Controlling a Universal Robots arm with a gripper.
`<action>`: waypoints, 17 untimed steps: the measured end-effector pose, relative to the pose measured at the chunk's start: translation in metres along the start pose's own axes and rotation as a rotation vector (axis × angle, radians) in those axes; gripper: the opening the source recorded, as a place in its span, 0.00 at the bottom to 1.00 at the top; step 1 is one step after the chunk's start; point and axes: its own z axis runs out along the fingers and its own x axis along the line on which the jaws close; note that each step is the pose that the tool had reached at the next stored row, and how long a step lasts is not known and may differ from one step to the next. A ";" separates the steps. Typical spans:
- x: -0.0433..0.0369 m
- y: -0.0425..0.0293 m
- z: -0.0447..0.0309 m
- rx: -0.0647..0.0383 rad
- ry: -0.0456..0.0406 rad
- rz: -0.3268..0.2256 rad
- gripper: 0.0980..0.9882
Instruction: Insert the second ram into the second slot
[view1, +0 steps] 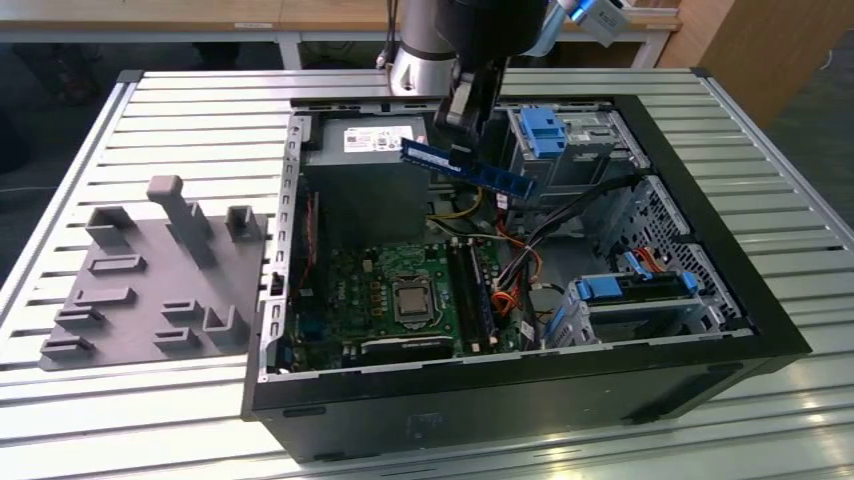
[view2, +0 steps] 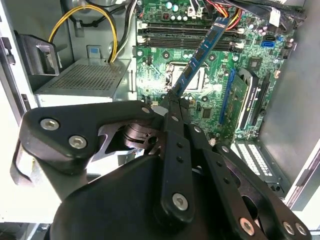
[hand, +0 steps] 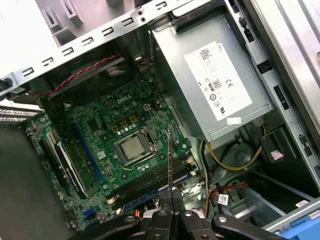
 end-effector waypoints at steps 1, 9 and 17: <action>0.0000 0.0000 0.0000 0.000 -0.0001 0.005 0.02; 0.0000 0.0000 0.0002 0.001 -0.0011 0.043 0.02; 0.0000 0.0000 0.0003 0.001 -0.0019 0.077 0.02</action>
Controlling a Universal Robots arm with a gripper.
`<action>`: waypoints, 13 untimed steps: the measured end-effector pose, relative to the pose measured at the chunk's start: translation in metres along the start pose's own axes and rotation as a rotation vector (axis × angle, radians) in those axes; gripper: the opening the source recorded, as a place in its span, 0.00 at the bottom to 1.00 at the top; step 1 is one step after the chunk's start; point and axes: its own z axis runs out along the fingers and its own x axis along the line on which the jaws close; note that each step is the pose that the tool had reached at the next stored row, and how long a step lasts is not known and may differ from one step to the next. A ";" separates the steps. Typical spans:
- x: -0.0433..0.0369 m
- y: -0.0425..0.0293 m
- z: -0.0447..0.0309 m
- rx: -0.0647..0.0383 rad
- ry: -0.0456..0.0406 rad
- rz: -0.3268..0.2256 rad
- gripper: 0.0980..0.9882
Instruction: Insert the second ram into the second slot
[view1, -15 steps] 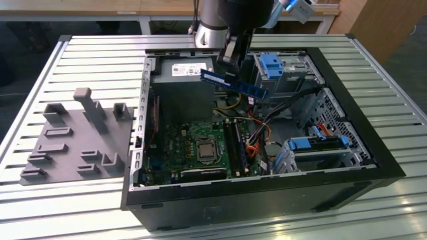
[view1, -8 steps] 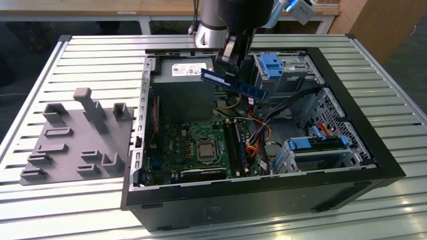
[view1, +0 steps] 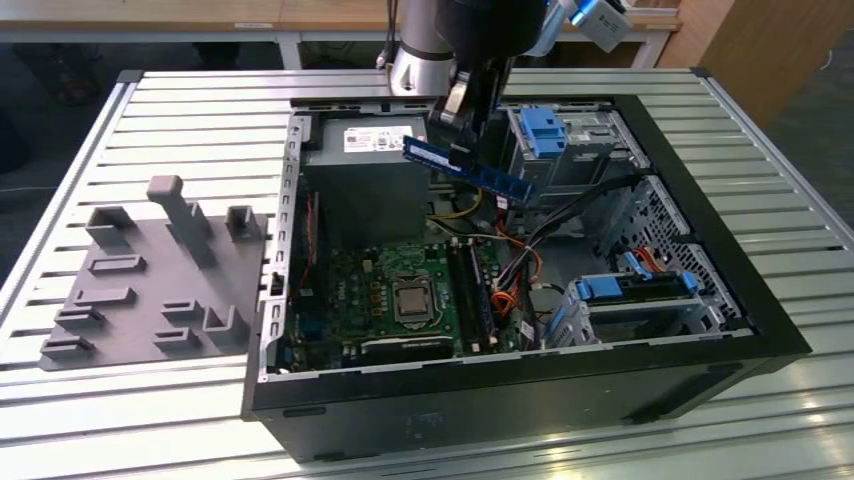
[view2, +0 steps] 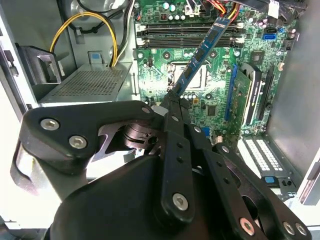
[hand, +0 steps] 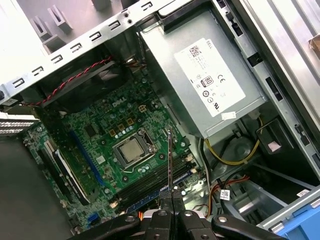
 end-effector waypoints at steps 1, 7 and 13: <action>0.0000 0.0000 0.0000 0.000 -0.0001 0.004 0.02; 0.0000 0.0000 0.0000 0.000 -0.0007 0.027 0.02; 0.0000 0.0000 0.0000 0.001 -0.0012 0.051 0.02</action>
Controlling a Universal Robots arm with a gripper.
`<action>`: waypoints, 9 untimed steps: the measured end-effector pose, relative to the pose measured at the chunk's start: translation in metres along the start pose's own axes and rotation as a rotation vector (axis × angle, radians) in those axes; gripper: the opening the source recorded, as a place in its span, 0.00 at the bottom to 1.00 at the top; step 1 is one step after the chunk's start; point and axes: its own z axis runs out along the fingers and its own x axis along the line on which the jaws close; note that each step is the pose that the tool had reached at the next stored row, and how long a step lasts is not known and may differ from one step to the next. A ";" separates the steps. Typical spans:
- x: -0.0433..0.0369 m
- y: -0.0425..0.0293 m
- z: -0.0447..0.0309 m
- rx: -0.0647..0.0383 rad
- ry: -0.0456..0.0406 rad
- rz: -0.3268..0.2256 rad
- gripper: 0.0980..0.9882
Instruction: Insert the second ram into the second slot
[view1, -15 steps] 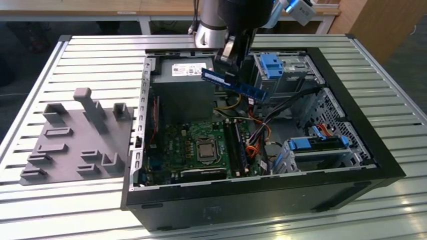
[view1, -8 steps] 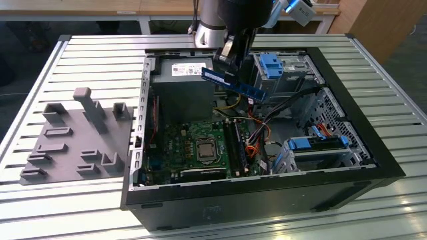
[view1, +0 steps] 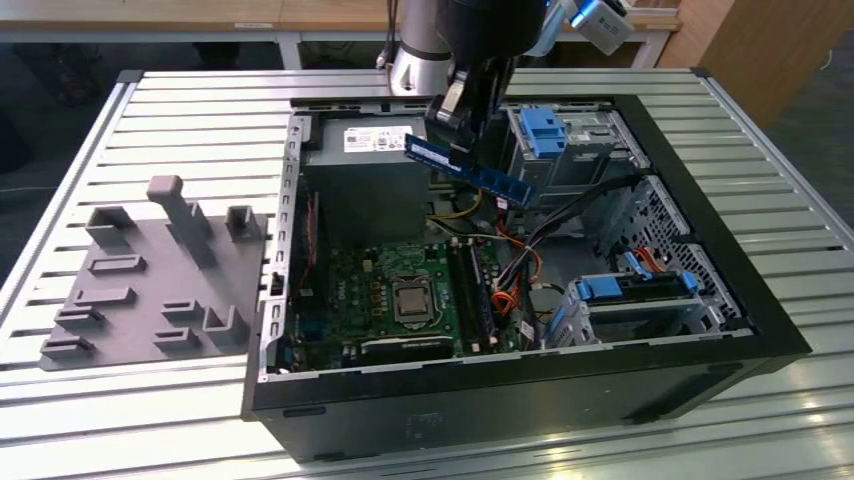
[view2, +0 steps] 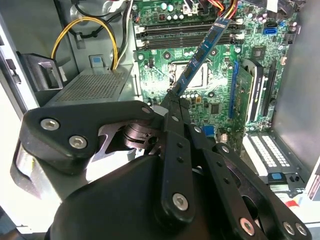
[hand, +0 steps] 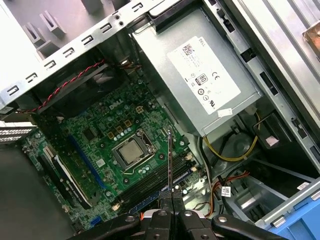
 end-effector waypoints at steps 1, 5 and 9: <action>0.0000 0.0000 0.0000 0.000 0.0000 0.004 0.02; 0.0000 0.0000 0.0000 0.000 -0.0005 0.020 0.02; 0.0000 0.0000 0.0000 0.001 -0.0009 0.037 0.02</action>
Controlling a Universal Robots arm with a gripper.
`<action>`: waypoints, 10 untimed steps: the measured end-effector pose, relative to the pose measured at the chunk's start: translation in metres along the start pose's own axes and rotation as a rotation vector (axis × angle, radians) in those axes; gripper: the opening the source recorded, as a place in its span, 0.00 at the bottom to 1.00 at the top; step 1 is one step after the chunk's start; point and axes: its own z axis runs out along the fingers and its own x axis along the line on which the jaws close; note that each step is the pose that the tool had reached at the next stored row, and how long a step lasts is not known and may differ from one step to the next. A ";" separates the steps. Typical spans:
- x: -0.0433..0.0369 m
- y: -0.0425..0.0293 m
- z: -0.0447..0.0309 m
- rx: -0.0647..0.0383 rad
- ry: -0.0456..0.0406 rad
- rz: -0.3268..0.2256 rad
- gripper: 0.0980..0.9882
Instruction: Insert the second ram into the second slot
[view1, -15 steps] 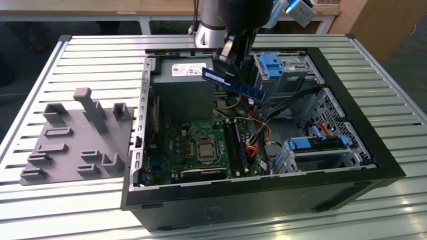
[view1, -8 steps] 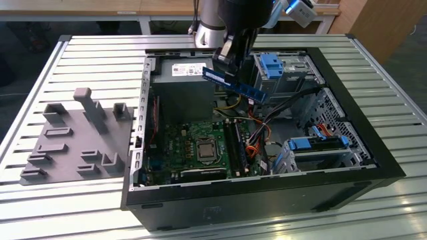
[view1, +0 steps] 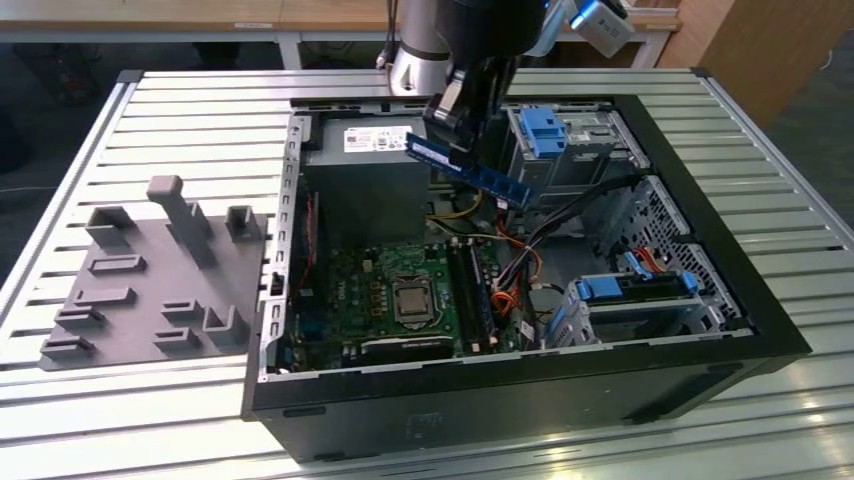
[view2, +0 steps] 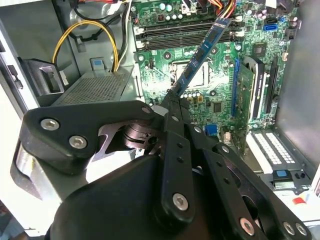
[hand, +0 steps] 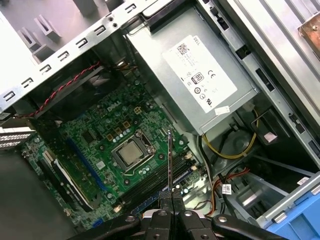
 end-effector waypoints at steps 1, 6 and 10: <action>0.0000 0.0000 0.0000 0.000 -0.0001 0.005 0.02; 0.0000 0.0000 0.0000 0.000 -0.0007 0.030 0.02; 0.0000 0.0000 0.0001 0.001 -0.0012 0.048 0.02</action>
